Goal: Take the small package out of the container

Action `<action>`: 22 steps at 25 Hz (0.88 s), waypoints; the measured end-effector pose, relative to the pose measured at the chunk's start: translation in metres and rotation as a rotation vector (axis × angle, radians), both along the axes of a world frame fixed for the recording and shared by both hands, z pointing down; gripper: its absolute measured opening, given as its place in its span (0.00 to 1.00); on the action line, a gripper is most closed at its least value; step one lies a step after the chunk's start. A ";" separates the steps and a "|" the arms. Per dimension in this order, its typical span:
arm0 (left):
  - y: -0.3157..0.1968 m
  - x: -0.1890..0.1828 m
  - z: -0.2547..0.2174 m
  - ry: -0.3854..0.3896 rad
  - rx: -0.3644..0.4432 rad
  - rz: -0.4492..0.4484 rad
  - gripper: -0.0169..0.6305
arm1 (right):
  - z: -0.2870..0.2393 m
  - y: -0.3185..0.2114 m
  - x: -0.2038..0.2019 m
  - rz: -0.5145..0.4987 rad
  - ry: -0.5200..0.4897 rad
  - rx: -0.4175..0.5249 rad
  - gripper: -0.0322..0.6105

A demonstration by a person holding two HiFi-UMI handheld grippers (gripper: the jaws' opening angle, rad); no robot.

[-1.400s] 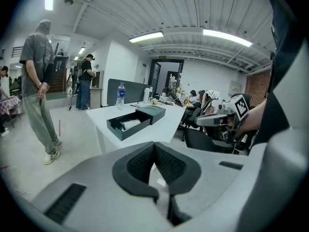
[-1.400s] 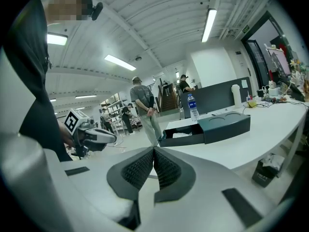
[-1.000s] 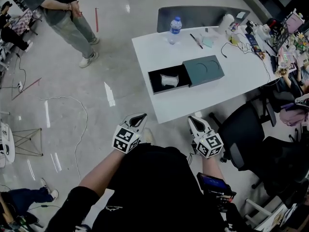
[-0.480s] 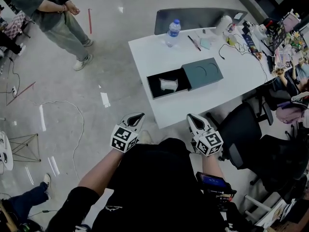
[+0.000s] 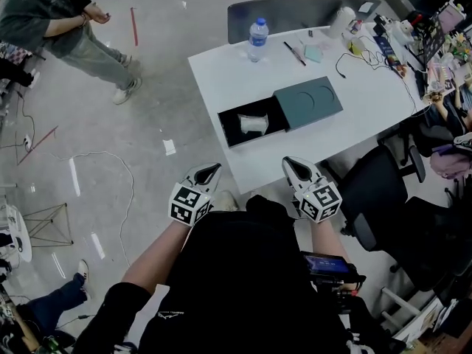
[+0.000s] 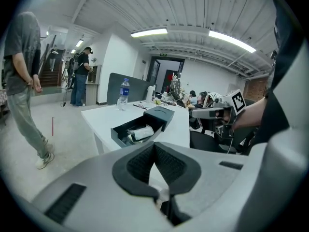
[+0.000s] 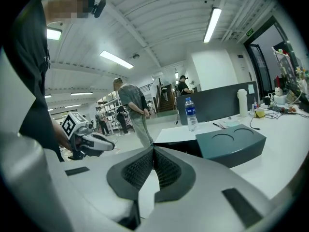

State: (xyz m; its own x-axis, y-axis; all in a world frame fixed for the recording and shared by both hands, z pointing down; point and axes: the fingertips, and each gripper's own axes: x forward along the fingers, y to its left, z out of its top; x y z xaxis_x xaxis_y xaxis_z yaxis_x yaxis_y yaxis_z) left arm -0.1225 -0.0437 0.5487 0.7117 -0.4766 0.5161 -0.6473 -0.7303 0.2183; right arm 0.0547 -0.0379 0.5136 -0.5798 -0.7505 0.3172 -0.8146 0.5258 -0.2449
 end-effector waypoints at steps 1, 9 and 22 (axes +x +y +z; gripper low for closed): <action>-0.004 0.002 -0.001 -0.003 0.003 0.002 0.04 | 0.000 -0.005 0.001 -0.003 -0.002 0.000 0.09; -0.042 0.025 -0.006 -0.037 0.025 0.007 0.04 | -0.004 -0.041 0.015 -0.035 -0.023 0.013 0.09; -0.087 0.062 0.000 -0.119 0.037 0.095 0.04 | 0.002 -0.079 0.024 -0.056 -0.076 -0.002 0.09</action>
State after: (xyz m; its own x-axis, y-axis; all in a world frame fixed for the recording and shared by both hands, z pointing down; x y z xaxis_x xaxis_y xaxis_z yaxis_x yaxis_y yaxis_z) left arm -0.0602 -0.1305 0.5484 0.6896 -0.4305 0.5824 -0.5945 -0.7957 0.1158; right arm 0.0792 -0.1173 0.5156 -0.6433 -0.7156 0.2723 -0.7630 0.5695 -0.3058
